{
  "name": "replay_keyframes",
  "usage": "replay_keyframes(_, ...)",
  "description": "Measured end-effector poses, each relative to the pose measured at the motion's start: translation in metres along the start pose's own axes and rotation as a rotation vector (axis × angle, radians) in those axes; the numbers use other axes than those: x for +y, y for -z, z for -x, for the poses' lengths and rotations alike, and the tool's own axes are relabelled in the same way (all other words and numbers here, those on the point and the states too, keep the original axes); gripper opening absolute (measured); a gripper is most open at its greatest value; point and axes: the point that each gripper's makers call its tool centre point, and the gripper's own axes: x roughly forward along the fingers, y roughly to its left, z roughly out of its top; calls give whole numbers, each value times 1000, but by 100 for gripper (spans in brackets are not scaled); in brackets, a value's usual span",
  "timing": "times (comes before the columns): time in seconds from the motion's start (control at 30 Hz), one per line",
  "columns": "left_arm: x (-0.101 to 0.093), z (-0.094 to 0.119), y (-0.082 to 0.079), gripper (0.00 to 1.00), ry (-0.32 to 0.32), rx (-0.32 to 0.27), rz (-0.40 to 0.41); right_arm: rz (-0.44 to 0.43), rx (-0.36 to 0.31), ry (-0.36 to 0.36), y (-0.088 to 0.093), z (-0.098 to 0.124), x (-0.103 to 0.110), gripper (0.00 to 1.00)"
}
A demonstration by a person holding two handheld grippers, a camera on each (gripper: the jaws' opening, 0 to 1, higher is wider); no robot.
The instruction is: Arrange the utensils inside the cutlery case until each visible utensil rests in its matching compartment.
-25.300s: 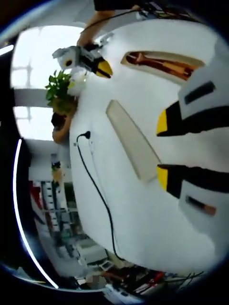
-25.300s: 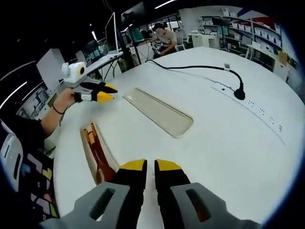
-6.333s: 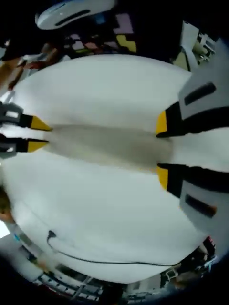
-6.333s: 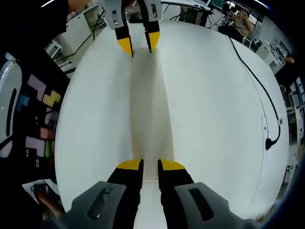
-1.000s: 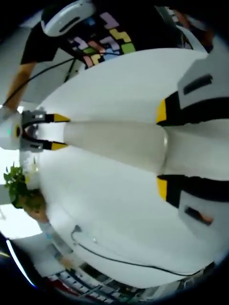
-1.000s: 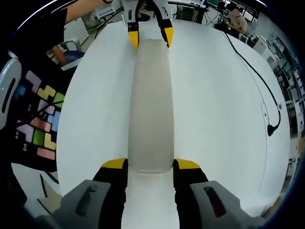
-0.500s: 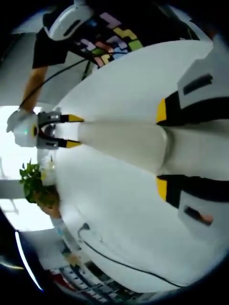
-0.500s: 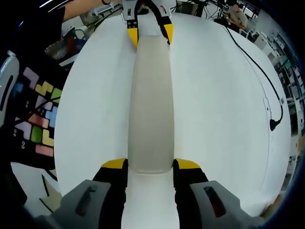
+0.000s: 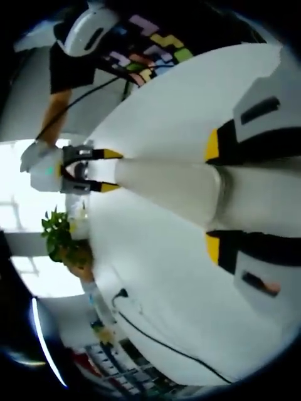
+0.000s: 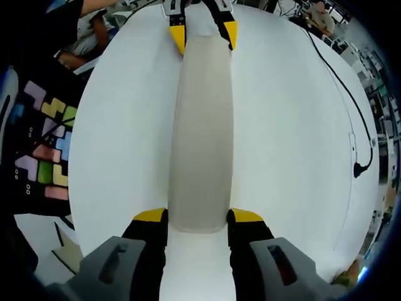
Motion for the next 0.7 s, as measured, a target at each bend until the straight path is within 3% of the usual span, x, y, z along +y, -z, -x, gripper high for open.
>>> replay_keyframes(0.27,2,-3,-2,44,2,-12,11,13,31,2,-3,-1,-6,38)
replay_keyframes(0.5,1,-3,-2,44,5,-32,28,4,43,-7,-10,0,-32,39)
replay_keyframes(0.7,1,-3,-1,44,6,-26,27,1,84,-8,-16,-3,-31,39)
